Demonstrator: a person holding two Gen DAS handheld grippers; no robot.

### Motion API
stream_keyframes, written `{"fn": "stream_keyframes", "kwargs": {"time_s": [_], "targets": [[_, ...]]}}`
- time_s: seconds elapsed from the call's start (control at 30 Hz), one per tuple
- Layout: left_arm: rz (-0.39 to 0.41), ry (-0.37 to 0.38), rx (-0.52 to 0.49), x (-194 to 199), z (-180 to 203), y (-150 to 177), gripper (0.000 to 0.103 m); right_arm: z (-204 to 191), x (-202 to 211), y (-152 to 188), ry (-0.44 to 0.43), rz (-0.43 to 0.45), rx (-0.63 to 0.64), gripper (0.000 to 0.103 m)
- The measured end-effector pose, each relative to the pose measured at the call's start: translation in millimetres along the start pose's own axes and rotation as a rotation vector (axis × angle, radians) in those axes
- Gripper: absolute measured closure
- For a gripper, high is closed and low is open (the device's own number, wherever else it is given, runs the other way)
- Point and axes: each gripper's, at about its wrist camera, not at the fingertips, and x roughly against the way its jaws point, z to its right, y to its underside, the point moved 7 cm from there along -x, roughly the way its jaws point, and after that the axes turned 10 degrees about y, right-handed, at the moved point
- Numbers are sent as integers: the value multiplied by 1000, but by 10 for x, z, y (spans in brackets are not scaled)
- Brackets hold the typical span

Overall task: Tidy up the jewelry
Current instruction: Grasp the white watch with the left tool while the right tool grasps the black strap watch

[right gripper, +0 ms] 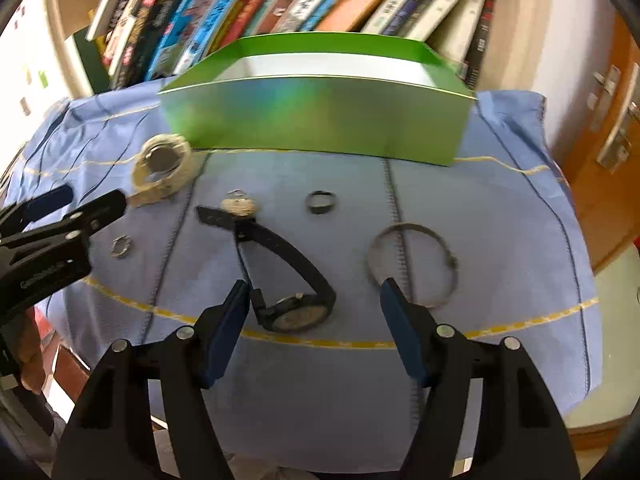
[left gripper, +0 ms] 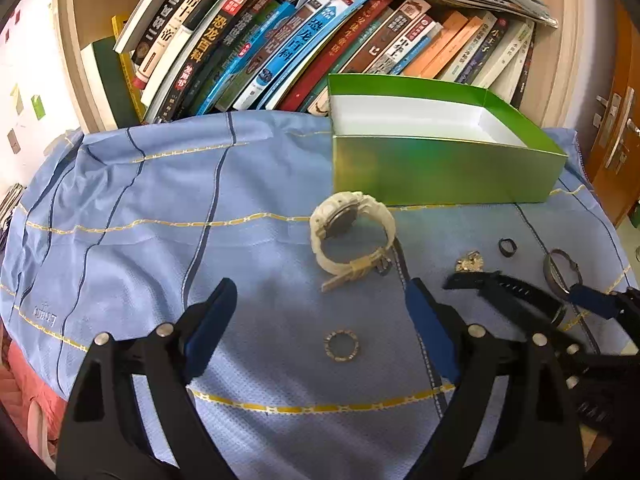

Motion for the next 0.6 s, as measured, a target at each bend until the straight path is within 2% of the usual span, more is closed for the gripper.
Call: {"fn": "stream_keyframes", "kwargs": {"time_s": [0.1,0.3,0.6], "targets": [[-8,-9,18,-35,-63,7,17,91,53,-8,-7,12,-18,36],[-21,-3,34,-104,-119,-2,16,5,141,21,-71,19,11,35],[-38,23,45,-285,-102,-146,13,-69,40,39,-95,-8,14,35]]}}
